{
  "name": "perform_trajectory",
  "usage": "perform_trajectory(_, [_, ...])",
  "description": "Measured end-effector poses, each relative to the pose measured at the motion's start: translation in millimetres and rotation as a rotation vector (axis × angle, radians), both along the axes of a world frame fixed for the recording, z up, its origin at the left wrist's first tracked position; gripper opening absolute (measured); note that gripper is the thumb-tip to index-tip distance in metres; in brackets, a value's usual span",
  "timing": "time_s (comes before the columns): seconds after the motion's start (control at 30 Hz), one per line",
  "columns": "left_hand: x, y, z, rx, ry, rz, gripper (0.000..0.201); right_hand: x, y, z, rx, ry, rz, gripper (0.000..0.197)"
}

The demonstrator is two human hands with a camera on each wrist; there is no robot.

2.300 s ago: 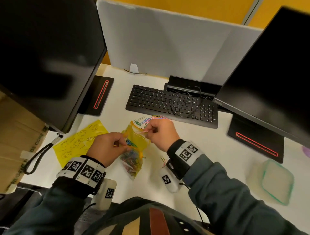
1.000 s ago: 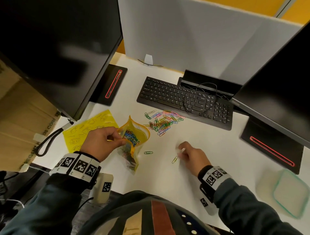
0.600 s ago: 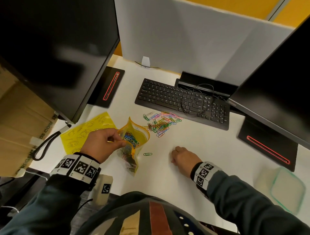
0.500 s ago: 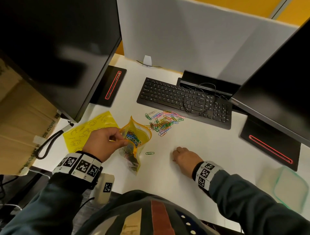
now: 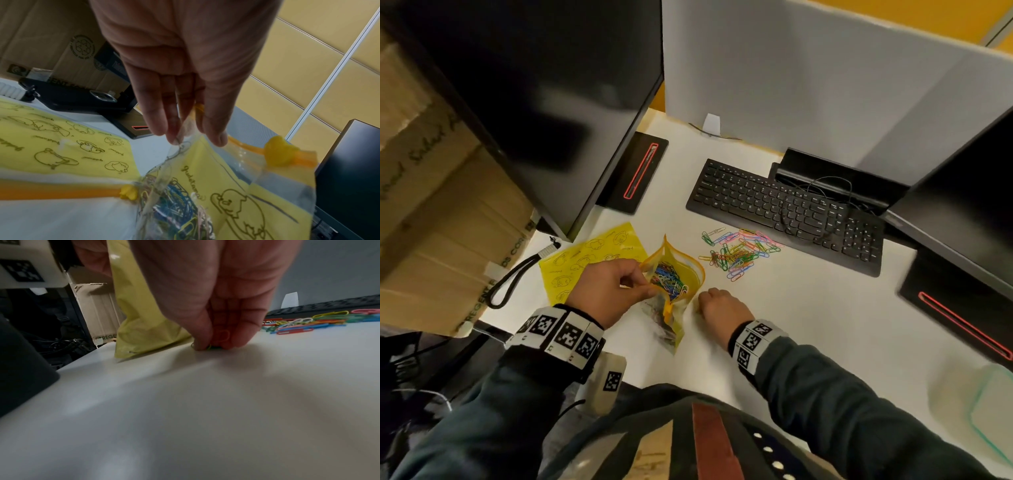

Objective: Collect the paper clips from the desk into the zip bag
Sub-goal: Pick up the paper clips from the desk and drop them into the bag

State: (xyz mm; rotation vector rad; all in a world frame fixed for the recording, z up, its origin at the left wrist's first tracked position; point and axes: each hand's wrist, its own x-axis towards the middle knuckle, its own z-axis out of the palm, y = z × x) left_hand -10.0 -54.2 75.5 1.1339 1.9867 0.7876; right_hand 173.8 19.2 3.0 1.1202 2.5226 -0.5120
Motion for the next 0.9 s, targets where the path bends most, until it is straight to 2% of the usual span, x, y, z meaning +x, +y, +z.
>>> perform_trajectory(0.23, [-3, 2, -1, -0.007, -0.008, 0.006, 0.016, 3, -8, -3, 0.07, -0.06, 0.035, 0.032])
perform_trajectory(0.37, [-1, 5, 0, -0.014, 0.026, -0.015, 0.016, 17, -7, 0, 0.029, -0.038, 0.026, 0.03])
perform_trajectory(0.43, [-1, 7, 1, -0.017, 0.031, -0.017, 0.015, 29, 4, 7, -0.041, 0.076, -0.134, 0.026])
perform_trajectory(0.53, [0, 10, -1, -0.018, 0.046, -0.033, 0.016, 35, 33, 33, -0.044, 0.351, -0.484, 0.023])
perform_trajectory(0.6, [3, 12, 0, -0.008, 0.03, -0.038, 0.016, 25, 50, 57, -0.035, 0.549, -0.574, 0.019])
perform_trajectory(0.67, [7, 15, 1, -0.003, 0.04, -0.05, 0.017, 5, 56, 80, -0.104, 0.665, -0.509, 0.013])
perform_trajectory(0.73, [10, 17, 2, -0.003, 0.052, -0.055, 0.019, -12, 49, 93, -0.191, 0.657, -0.379, 0.015])
perform_trajectory(0.83, [12, 16, 3, -0.004, 0.047, -0.056, 0.023, -24, 31, 84, -0.178, 0.571, -0.216, 0.014])
perform_trajectory(0.9, [13, 15, 2, -0.004, 0.044, -0.05, 0.021, -23, 25, 75, -0.152, 0.641, -0.249, 0.006])
